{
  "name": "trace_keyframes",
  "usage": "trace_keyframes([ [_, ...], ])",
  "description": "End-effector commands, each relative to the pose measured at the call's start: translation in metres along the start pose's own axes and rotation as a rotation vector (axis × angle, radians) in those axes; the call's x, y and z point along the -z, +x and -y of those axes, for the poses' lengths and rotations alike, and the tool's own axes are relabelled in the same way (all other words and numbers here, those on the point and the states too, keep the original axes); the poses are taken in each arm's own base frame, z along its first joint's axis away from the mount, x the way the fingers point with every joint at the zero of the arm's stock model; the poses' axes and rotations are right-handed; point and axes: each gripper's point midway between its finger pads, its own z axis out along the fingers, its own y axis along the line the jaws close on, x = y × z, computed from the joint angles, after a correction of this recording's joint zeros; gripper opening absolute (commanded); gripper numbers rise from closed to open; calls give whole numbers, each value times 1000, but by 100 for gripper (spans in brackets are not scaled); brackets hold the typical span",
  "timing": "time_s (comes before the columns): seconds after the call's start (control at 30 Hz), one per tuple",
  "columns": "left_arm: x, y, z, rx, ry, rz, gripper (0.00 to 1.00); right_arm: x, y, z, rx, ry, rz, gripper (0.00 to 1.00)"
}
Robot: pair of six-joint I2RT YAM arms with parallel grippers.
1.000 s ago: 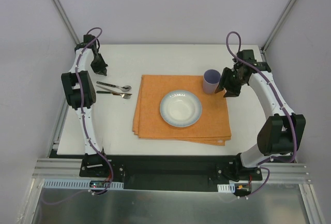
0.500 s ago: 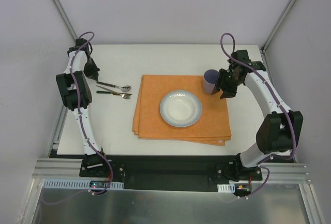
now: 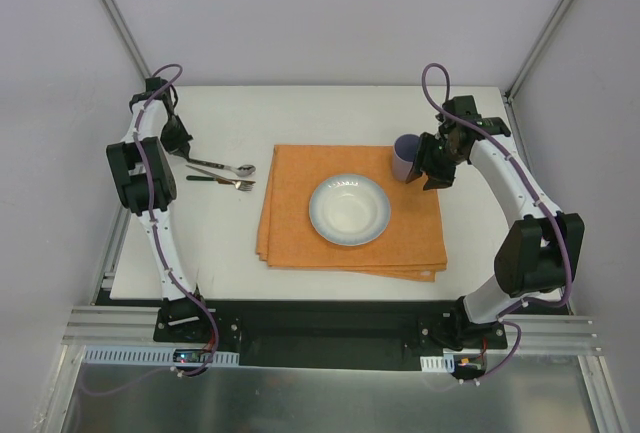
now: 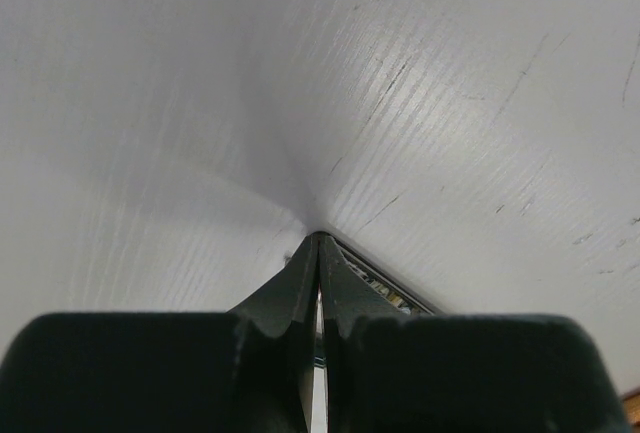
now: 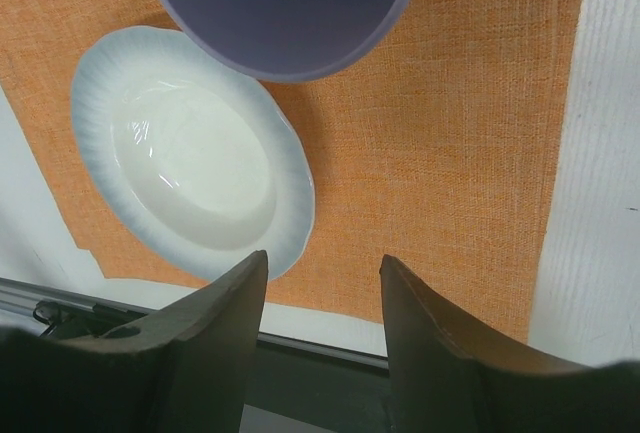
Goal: Set the dinner table for one person
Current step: Move the spoon at the center of the board.
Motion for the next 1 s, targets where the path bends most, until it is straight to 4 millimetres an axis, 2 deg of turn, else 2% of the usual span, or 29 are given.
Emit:
trace_keyframes([
  [0.0,5,24,-5,-6,10,-81,0,11,-1,-3,8,2,25,52],
  [0.33,12,37,-7,-4,10,-101,0,15,5,0,21,6,33,52],
  [0.6,27,60,-16,32,-18,-124,0,14,4,-3,10,-9,46,52],
  [0.97,48,93,-21,83,-14,-159,0,13,-9,-15,8,-36,70,52],
])
